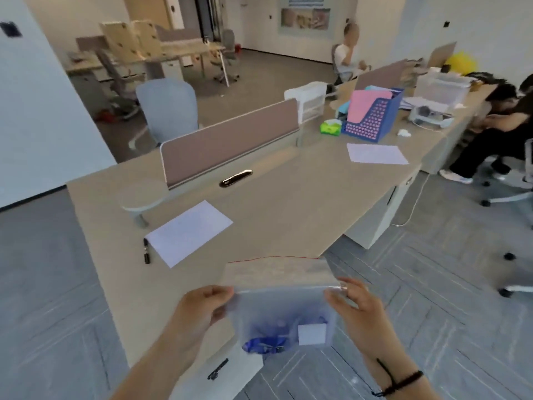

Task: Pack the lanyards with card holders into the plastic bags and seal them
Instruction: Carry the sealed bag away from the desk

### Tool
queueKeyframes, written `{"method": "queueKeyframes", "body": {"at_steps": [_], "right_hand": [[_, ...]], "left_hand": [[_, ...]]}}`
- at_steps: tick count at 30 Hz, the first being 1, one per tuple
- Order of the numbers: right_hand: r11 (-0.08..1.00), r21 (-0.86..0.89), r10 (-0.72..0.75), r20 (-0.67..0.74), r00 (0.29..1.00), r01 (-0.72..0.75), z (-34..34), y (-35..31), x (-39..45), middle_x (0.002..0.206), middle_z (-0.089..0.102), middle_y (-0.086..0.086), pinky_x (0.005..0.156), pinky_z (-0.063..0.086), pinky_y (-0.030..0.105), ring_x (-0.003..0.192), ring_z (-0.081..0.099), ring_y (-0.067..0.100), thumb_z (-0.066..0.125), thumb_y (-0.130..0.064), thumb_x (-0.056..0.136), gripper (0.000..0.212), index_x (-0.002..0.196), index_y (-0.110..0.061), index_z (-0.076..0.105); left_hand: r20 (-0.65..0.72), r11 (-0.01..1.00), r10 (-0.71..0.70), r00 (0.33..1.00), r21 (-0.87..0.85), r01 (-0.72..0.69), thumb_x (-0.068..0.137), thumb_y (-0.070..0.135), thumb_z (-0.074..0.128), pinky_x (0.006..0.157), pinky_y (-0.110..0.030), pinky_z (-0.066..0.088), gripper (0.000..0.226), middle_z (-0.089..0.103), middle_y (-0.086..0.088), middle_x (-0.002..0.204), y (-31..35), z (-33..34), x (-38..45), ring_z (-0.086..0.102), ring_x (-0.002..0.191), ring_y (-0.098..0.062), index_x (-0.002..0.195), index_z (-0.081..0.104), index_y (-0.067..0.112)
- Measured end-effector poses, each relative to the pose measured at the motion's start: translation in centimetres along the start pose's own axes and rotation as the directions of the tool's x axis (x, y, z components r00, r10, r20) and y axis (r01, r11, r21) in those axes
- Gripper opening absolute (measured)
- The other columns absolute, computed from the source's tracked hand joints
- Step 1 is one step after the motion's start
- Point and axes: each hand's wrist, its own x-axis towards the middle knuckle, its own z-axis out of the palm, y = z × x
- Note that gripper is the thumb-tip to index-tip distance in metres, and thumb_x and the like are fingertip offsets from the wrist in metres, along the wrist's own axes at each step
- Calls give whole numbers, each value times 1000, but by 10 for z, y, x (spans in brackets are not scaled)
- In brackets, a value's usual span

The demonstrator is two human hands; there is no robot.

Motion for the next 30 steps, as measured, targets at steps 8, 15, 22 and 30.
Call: {"method": "queueKeyframes", "body": {"at_steps": [8, 15, 22, 30], "right_hand": [[989, -148, 35, 278, 960, 7, 64, -7, 115, 93, 60, 1, 66, 40, 14, 83, 58, 18, 73, -18, 86, 17, 72, -21, 63], [969, -242, 59, 436, 898, 53, 119, -12, 210, 98, 66, 0, 56, 41, 8, 66, 55, 11, 73, -18, 86, 4, 87, -22, 73], [969, -236, 65, 531, 845, 74, 159, -4, 270, 82, 62, 8, 52, 40, 12, 46, 49, 4, 76, -6, 82, 19, 72, -22, 73], [977, -38, -121, 706, 698, 209, 187, -17, 348, 139, 37, -45, 50, 35, 17, 44, 35, 12, 71, 5, 83, 23, 67, -13, 73]], "left_hand": [[-290, 981, -84, 953, -194, 27, 88, 8, 70, 83, -36, 44, 17, 70, -13, 77, -19, -30, 68, 55, 80, -24, 77, 77, -2], [-395, 954, -195, 898, -288, 80, 88, 14, 72, 78, -34, 43, 16, 74, -15, 87, -14, -53, 142, 61, 86, -26, 78, 78, 2], [-482, 916, -271, 833, -395, 70, 87, 9, 72, 75, -30, 45, 13, 75, -3, 82, -14, -54, 170, 62, 89, -20, 75, 78, 6], [-570, 896, -191, 799, -434, -95, 85, 0, 69, 102, -27, 36, 17, 53, 24, 133, 2, -54, 219, 57, 116, -8, 75, 71, -14]]}}
